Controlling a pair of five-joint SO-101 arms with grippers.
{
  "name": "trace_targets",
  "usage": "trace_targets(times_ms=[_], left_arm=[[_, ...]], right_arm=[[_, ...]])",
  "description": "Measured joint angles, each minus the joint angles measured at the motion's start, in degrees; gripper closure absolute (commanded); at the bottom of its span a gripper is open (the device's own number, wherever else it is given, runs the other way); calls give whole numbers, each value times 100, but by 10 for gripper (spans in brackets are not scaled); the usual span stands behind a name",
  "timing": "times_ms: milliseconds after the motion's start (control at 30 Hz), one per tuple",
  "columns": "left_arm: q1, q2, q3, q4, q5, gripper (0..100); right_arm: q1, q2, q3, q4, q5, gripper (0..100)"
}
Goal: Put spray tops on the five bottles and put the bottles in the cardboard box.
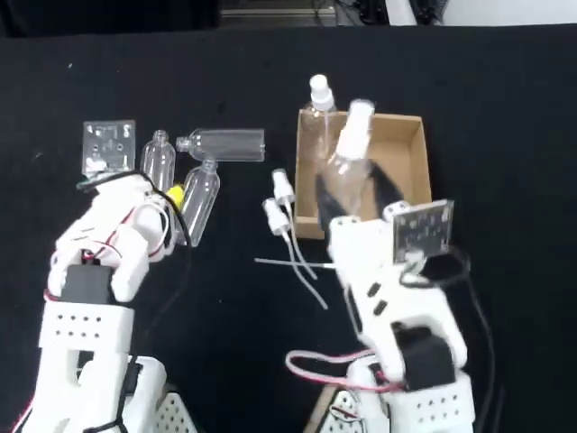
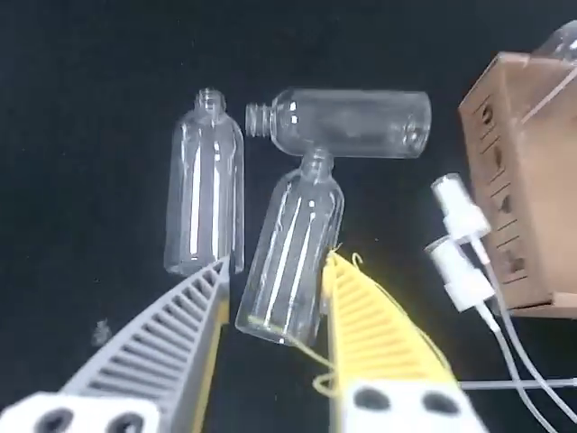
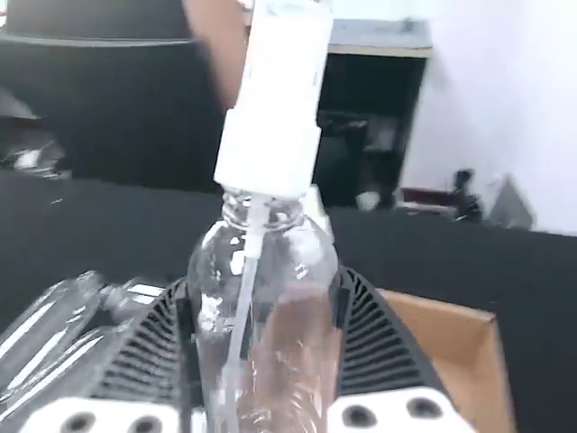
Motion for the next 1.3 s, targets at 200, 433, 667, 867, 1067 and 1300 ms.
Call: trace_targets(times_ms=[200, 433, 667, 867, 1067, 1300], left_arm=[[0, -9, 1029, -826, 176, 841], [0, -18, 2004, -1670, 492, 841], [0, -18, 2462, -2418, 510, 841], [0, -18, 2462, -2435, 519, 841], [0, -18, 2462, -2462, 519, 841], [0, -18, 2462, -2462, 519, 841]], right_arm=[[800, 1873, -79, -1705, 123, 988], [1204, 4299, -79, -4044, 158, 987], [1213, 6031, -79, -6127, 176, 986], [1222, 6910, -79, -7138, 176, 986], [1240, 8097, -888, -7332, 176, 987], [1240, 9389, -1758, -7332, 176, 988]])
